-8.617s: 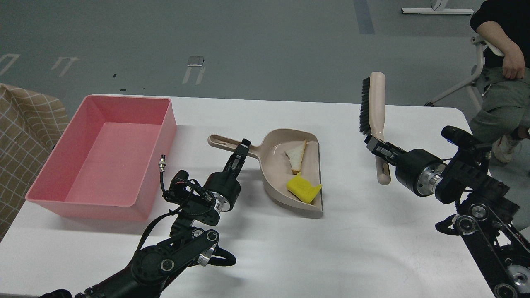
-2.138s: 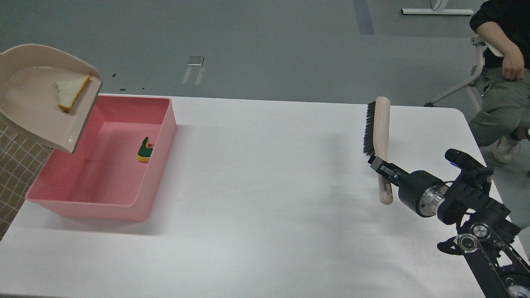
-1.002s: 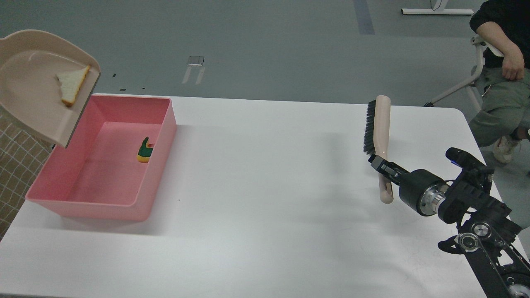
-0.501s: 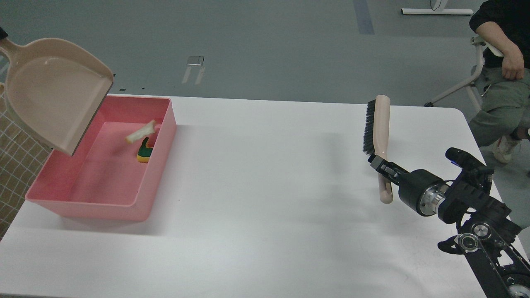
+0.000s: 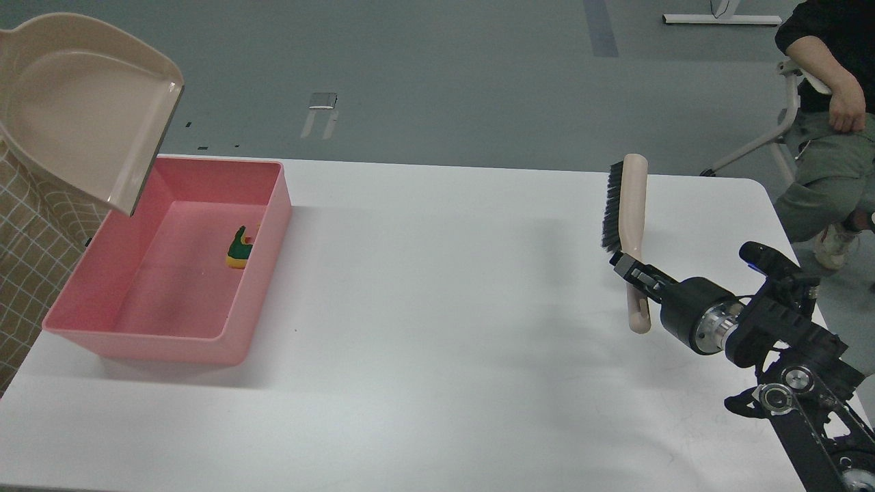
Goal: Sweep and dump garbage into bin
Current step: 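Bring the dustpan back and lower it onto the table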
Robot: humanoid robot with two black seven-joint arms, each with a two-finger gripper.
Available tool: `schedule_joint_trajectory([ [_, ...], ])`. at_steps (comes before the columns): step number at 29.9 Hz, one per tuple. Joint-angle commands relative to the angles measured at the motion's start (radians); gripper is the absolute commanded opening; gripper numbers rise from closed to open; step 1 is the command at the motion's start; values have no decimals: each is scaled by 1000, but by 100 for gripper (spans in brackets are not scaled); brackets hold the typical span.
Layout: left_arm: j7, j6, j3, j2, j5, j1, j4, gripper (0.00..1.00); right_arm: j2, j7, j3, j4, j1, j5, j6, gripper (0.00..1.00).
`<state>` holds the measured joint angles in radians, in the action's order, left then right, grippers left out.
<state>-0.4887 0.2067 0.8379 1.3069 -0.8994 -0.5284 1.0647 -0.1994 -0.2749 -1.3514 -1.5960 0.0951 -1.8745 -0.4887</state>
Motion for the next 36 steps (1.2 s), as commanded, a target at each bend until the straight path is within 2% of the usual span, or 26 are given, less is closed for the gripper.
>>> schedule_joint_trajectory([
  [1, 0, 36, 4, -43, 126, -31, 1, 0, 0, 0, 0, -1, 0, 0, 0, 9],
  [5, 0, 98, 7, -109, 206, -41, 11, 0, -3, 0, -2, -5, 2, 2, 0, 9],
  [19, 0, 65, 6, -374, 211, -73, 64, 0, -48, 0, -22, -16, 2, 31, 0, 9],
  [22, 0, 14, -2, -419, 203, -71, 112, 0, -51, 6, -22, -15, 2, 34, 0, 9],
  [26, 42, -49, -19, -471, 177, -51, 213, 0, -54, 6, -22, -15, 3, 35, 0, 9],
  [28, 50, -59, -39, -488, 157, -47, 219, 0, -55, 6, -22, -15, 5, 37, 0, 9],
  [32, 84, -140, -138, -538, 106, -47, 221, 0, -78, 16, -22, -10, 6, 47, 0, 9],
  [36, 111, -188, -192, -581, 105, -48, 225, 0, -78, 20, -22, -5, 6, 52, 0, 9],
])
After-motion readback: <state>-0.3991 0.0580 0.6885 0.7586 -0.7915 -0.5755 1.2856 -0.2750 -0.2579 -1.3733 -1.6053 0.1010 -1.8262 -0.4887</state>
